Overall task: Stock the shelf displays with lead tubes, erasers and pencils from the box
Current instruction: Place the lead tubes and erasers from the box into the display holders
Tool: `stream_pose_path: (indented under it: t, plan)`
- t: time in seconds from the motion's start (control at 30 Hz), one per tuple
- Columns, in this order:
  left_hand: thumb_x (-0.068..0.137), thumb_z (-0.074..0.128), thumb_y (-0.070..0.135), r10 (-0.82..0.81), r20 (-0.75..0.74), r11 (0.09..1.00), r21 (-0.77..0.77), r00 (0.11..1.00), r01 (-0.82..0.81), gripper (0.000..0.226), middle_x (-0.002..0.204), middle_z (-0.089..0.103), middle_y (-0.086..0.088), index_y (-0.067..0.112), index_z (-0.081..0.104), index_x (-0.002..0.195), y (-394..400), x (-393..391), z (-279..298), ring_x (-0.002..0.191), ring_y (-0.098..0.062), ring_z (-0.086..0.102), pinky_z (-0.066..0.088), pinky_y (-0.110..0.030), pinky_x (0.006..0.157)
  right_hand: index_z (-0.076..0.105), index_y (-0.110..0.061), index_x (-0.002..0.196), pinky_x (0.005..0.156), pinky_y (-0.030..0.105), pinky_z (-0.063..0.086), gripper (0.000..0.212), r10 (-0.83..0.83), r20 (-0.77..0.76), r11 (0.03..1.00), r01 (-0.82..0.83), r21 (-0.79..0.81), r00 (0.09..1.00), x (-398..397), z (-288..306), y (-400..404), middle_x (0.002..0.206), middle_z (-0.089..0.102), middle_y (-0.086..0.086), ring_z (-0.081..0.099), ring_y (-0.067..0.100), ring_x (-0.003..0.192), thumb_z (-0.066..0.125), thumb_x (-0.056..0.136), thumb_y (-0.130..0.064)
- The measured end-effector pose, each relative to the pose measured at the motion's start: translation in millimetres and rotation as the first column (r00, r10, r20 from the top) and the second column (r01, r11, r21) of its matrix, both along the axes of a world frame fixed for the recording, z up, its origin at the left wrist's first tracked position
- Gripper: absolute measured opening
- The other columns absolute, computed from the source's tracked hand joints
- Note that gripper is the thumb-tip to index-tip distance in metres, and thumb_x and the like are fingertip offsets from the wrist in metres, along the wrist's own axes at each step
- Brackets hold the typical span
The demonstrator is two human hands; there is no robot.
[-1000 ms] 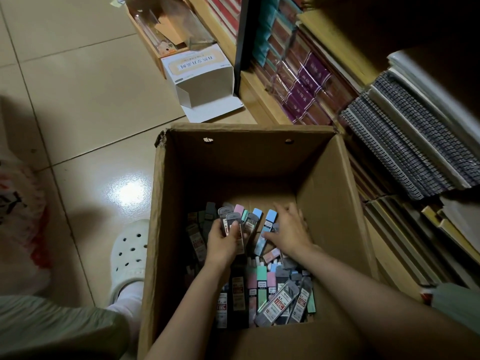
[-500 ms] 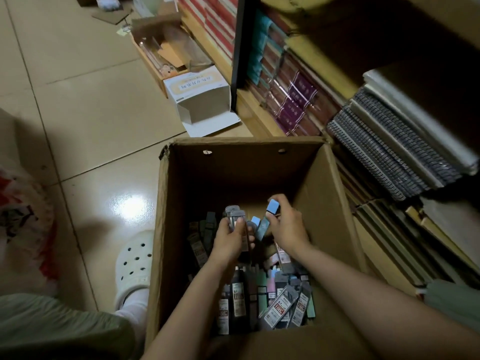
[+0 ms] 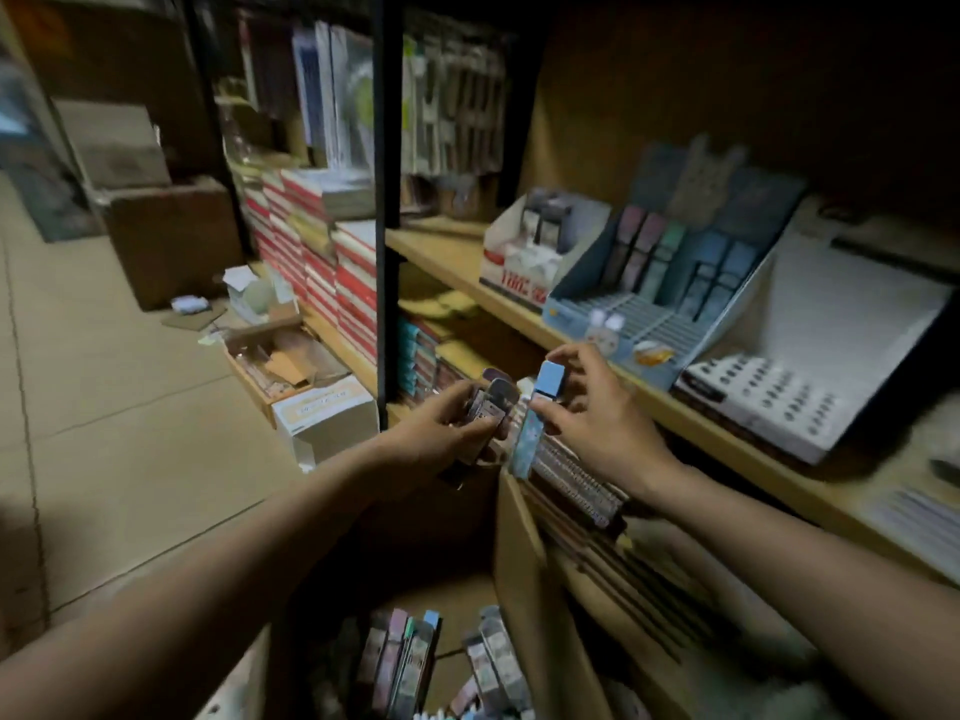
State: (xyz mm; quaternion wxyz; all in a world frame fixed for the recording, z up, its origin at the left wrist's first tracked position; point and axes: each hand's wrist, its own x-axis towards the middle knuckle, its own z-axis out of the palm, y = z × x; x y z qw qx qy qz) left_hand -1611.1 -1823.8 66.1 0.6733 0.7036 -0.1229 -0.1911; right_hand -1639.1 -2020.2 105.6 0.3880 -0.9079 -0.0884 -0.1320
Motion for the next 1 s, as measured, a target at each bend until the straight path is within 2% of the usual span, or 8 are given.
stream_pose_path:
  t: [0.1, 0.17, 0.33, 0.47, 0.6, 0.77, 0.9, 1.0]
  plan:
    - [0.097, 0.055, 0.020, -0.097, 0.081, 0.995, 0.038, 0.992, 0.094, 0.026, 0.114, 0.062, -0.013, 0.033, 0.054, 0.119, -9, 11, 45, 0.097, -0.027, 0.067, 0.059, -0.042, 0.078, 0.048, -0.027, 0.108, 0.061, 0.010, 0.048, 0.039, -0.025, 0.105, 0.998, 0.031, -0.053, 0.994, -6, 46, -13, 0.089, 0.060, -0.016, 0.061, -0.006, 0.077, 0.077, 0.083, -0.024]
    - [0.097, 0.054, 0.023, -0.137, 0.127, 0.990, 0.031, 0.982, 0.134, 0.026, 0.112, 0.064, -0.009, 0.039, 0.055, 0.117, -16, 15, 66, 0.094, -0.023, 0.067, 0.059, -0.033, 0.073, 0.047, -0.025, 0.107, 0.062, 0.006, 0.046, 0.038, -0.028, 0.165, 0.993, 0.046, -0.109, 0.986, -8, 76, -20, 0.088, 0.058, -0.018, 0.060, -0.009, 0.077, 0.076, 0.083, -0.023]
    - [0.098, 0.052, 0.022, -0.152, 0.196, 0.983, -0.074, 0.969, 0.169, 0.028, 0.107, 0.067, -0.009, 0.036, 0.055, 0.122, -29, 26, 89, 0.089, -0.019, 0.066, 0.056, -0.031, 0.074, 0.047, -0.025, 0.106, 0.059, 0.013, 0.051, 0.038, -0.079, 0.287, 0.966, 0.144, -0.214, 0.955, -2, 148, -45, 0.090, 0.059, -0.014, 0.060, -0.003, 0.076, 0.077, 0.083, -0.022]
    - [0.099, 0.051, 0.020, -0.095, 0.197, 0.980, -0.152, 0.976, 0.126, 0.025, 0.097, 0.069, 0.000, 0.033, 0.055, 0.119, -49, 40, 98, 0.082, -0.014, 0.067, 0.053, -0.032, 0.075, 0.048, -0.022, 0.104, 0.060, 0.011, 0.044, 0.038, -0.190, 0.333, 0.916, 0.289, -0.278, 0.924, 12, 186, -74, 0.090, 0.058, -0.010, 0.056, -0.004, 0.078, 0.078, 0.081, -0.022]
    - [0.099, 0.052, 0.023, -0.080, 0.196, 0.978, -0.174, 0.977, 0.115, 0.024, 0.105, 0.064, -0.005, 0.036, 0.054, 0.119, -64, 52, 97, 0.085, -0.016, 0.067, 0.054, -0.029, 0.069, 0.048, -0.025, 0.100, 0.052, 0.009, 0.041, 0.032, -0.219, 0.319, 0.831, 0.347, -0.435, 0.922, 24, 199, -94, 0.086, 0.058, -0.012, 0.056, -0.004, 0.073, 0.076, 0.083, -0.021]
    - [0.099, 0.051, 0.024, -0.068, 0.192, 0.976, -0.192, 0.979, 0.105, 0.022, 0.106, 0.063, -0.006, 0.033, 0.052, 0.119, -78, 67, 93, 0.082, -0.015, 0.070, 0.058, -0.034, 0.071, 0.050, -0.023, 0.091, 0.058, 0.034, 0.054, 0.025, -0.266, 0.293, 0.702, 0.393, -0.594, 0.918, 47, 189, -99, 0.081, 0.064, -0.006, 0.063, 0.013, 0.071, 0.074, 0.084, -0.025]
    - [0.099, 0.051, 0.026, -0.067, 0.127, 0.980, -0.180, 0.990, 0.089, 0.022, 0.110, 0.063, -0.003, 0.039, 0.052, 0.117, -80, 77, 83, 0.091, -0.017, 0.068, 0.056, -0.028, 0.069, 0.043, -0.029, 0.087, 0.051, 0.023, 0.038, 0.031, -0.301, 0.238, 0.662, 0.382, -0.645, 0.924, 64, 178, -100, 0.074, 0.052, -0.013, 0.059, 0.015, 0.071, 0.074, 0.083, -0.024]
    - [0.100, 0.050, 0.025, -0.051, 0.096, 0.978, -0.195, 0.994, 0.069, 0.023, 0.110, 0.062, 0.001, 0.039, 0.053, 0.117, -80, 81, 78, 0.093, -0.013, 0.066, 0.053, -0.021, 0.066, 0.046, -0.026, 0.086, 0.059, 0.030, 0.047, 0.028, -0.330, 0.211, 0.621, 0.380, -0.685, 0.920, 71, 172, -102, 0.082, 0.063, -0.003, 0.064, 0.023, 0.079, 0.074, 0.082, -0.026]
